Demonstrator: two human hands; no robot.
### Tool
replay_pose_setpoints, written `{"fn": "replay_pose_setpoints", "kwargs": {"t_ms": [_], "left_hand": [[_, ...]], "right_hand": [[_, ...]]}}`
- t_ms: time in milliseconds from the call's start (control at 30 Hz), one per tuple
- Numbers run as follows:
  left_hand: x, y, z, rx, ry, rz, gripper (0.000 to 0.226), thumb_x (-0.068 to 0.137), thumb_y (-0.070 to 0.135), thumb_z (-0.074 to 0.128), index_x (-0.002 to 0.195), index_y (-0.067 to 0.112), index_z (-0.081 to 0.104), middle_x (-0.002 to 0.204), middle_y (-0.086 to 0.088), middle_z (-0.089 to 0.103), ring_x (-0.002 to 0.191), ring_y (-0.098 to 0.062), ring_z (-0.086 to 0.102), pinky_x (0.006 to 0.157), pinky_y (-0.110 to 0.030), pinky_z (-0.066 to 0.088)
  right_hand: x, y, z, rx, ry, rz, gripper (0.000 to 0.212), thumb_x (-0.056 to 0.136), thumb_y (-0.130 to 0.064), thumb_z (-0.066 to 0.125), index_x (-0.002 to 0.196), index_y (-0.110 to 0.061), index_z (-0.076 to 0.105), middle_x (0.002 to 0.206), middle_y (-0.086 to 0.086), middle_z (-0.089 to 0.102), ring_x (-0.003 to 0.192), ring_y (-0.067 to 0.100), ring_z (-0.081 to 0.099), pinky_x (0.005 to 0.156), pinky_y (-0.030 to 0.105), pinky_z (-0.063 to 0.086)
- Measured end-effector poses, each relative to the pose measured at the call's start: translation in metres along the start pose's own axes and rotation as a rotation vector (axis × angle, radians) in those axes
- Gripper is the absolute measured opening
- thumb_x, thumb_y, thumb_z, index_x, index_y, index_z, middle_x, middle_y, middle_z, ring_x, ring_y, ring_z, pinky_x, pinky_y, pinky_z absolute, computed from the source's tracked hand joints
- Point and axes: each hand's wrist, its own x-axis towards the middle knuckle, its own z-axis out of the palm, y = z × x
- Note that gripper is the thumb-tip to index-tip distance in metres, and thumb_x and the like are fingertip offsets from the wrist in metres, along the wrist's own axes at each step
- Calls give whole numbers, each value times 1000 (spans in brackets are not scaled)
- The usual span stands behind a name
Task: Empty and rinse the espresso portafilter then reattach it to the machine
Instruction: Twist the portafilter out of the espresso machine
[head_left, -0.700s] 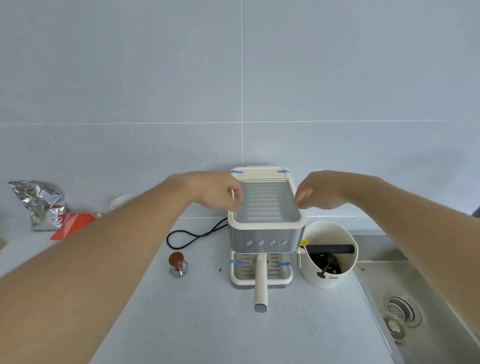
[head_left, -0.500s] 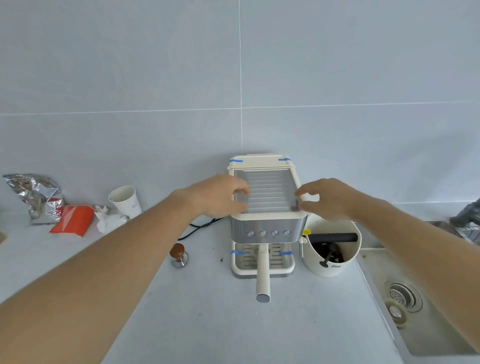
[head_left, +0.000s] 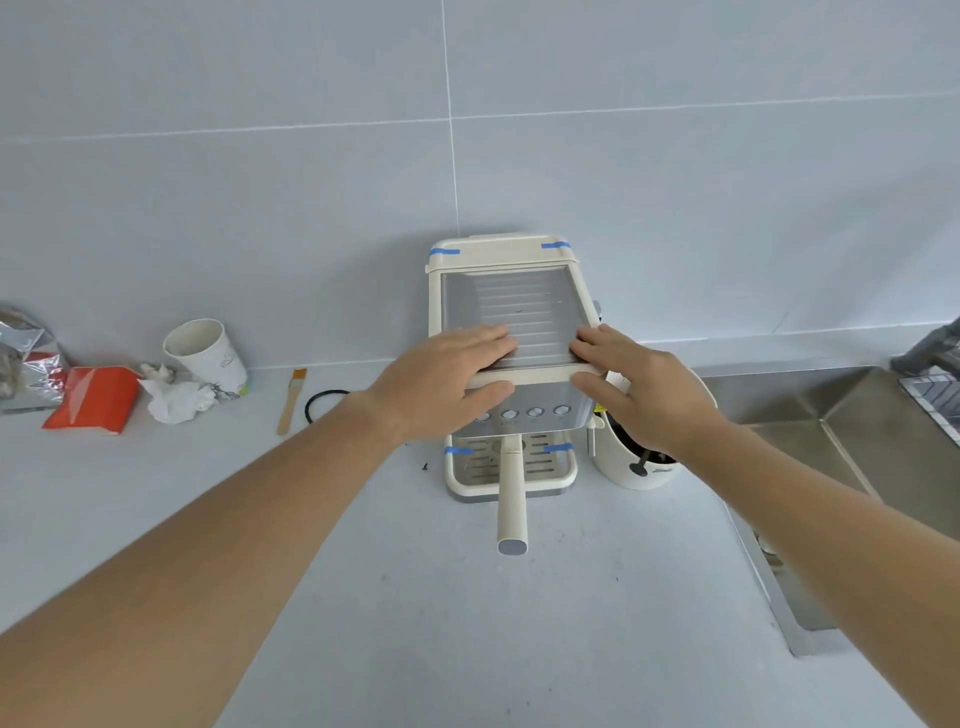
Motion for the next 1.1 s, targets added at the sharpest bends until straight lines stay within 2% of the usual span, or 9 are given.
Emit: {"fn": "replay_pose_setpoints", "kwargs": {"t_ms": [100, 267, 367, 500, 700, 867, 900, 1000, 1100], "left_hand": [[7, -3, -1, 124, 59, 115, 53, 96, 39, 51, 144, 16, 45, 152, -1, 42, 136, -18, 41, 109, -29, 31], [18, -8, -2, 231, -21, 219, 62, 94, 46, 37, 144, 10, 42, 151, -6, 42, 137, -22, 40, 111, -28, 26], [22, -10, 4, 206, -8, 218, 64, 92, 48, 35, 144, 10, 43, 152, -8, 42, 139, -22, 38, 114, -30, 22], [23, -14, 6, 197, 27, 234, 65, 92, 50, 37, 145, 12, 43, 153, -7, 41, 140, -21, 38, 115, -30, 22], [24, -19, 11, 178, 72, 242, 64, 91, 50, 39, 145, 15, 43, 153, -4, 40, 140, -18, 38, 115, -26, 18], [26, -20, 12, 149, 130, 257, 63, 90, 50, 43, 142, 15, 48, 150, -3, 45, 136, -19, 44, 112, -34, 31], [26, -20, 13, 143, 138, 260, 62, 90, 49, 44, 141, 15, 49, 150, -3, 46, 136, -20, 44, 111, -35, 33], [26, -20, 15, 136, 148, 261, 62, 90, 50, 43, 141, 16, 48, 150, -3, 45, 136, -20, 44, 112, -38, 34], [26, -21, 15, 131, 150, 257, 63, 89, 51, 42, 142, 17, 48, 150, -2, 45, 137, -19, 43, 112, -39, 34]], "right_hand": [[-2, 4, 4, -68, 51, -48, 37, 94, -34, 59, 126, -17, 66, 133, -19, 52, 132, 4, 41, 95, -10, 17], [-4, 13, 12, -121, 86, -164, 48, 96, -43, 48, 122, -8, 67, 132, 7, 64, 129, 27, 54, 103, 19, 37], [-4, 14, 17, -82, 114, -149, 50, 97, -44, 47, 125, -6, 65, 135, 11, 61, 132, 28, 51, 102, 35, 47], [-8, 10, 26, -22, 156, -109, 50, 97, -43, 46, 131, -9, 60, 143, 6, 55, 139, 20, 42, 95, 35, 52], [-45, -6, 34, 227, 243, 237, 52, 96, -21, 58, 145, -19, 45, 150, -13, 39, 139, 13, 42, 110, 35, 41], [-94, -18, 66, 402, 173, 579, 35, 96, -23, 58, 130, -24, 60, 124, -16, 61, 84, -16, 59, 73, 6, 47], [-98, -19, 75, 455, 122, 654, 31, 96, -26, 57, 126, -23, 63, 120, -15, 65, 83, -12, 61, 76, 9, 49], [-98, -21, 98, 732, 3, 883, 26, 97, -32, 53, 108, -14, 70, 104, 8, 72, 94, 20, 67, 95, 42, 53], [-91, -30, 112, 1083, -119, 992, 23, 100, -31, 50, 106, -18, 68, 99, 11, 72, 87, 24, 69, 91, 43, 56]]}}
